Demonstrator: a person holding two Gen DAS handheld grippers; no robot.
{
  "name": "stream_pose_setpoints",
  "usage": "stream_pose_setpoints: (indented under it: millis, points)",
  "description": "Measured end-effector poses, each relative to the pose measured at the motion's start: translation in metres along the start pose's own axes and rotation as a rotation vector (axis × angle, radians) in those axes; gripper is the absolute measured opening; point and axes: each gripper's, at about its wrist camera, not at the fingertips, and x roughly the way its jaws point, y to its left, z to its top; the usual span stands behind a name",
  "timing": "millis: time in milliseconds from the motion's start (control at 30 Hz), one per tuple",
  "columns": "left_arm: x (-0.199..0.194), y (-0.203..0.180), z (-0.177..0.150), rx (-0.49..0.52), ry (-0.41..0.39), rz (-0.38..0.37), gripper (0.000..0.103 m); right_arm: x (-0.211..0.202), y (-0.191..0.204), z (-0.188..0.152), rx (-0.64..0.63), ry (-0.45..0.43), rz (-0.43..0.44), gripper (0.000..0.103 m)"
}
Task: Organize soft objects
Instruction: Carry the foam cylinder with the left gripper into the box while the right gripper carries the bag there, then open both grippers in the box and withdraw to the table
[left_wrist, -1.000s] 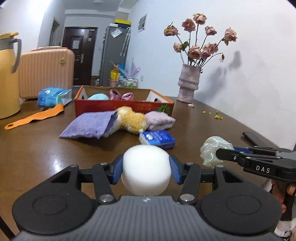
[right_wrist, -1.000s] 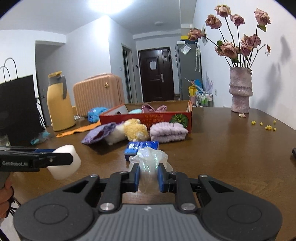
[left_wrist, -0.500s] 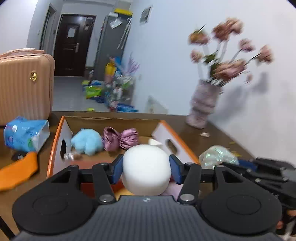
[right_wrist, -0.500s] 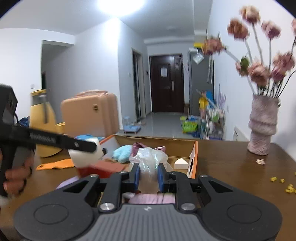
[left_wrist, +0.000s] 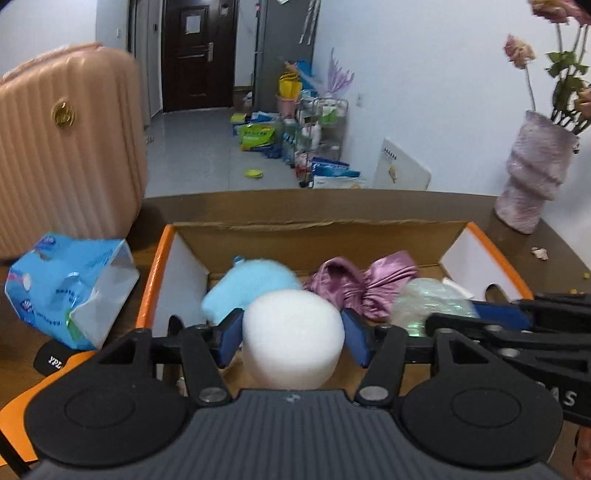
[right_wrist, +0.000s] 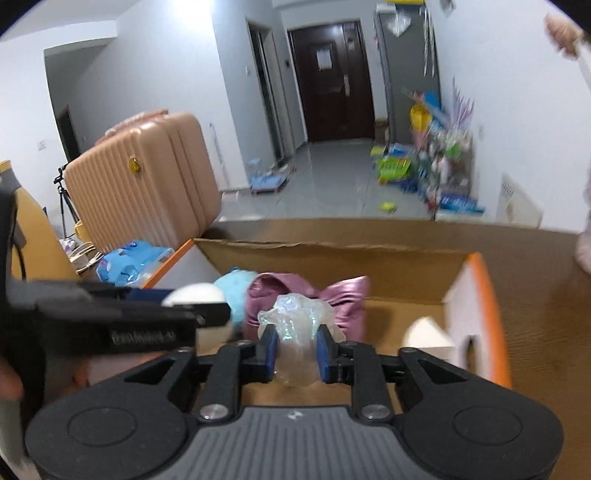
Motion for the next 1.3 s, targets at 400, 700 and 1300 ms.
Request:
stream_pose_setpoints:
  millis: [400,700,1300]
  points:
    - [-0.028,0.025,0.002,-0.036,-0.045,0.009,0.071,0.000,0.009,0.000,-0.006,0.001,0.015,0.047]
    - [-0.112,0.021,0.005,0.001,-0.154,0.006,0.077,-0.093,0.012,0.015,-0.030,-0.139,-0.079,0.071]
    - [-0.278,0.018,-0.173,0.014,-0.362,0.016,0.085,-0.278,0.044,-0.132,-0.164,-0.339,-0.179,0.083]
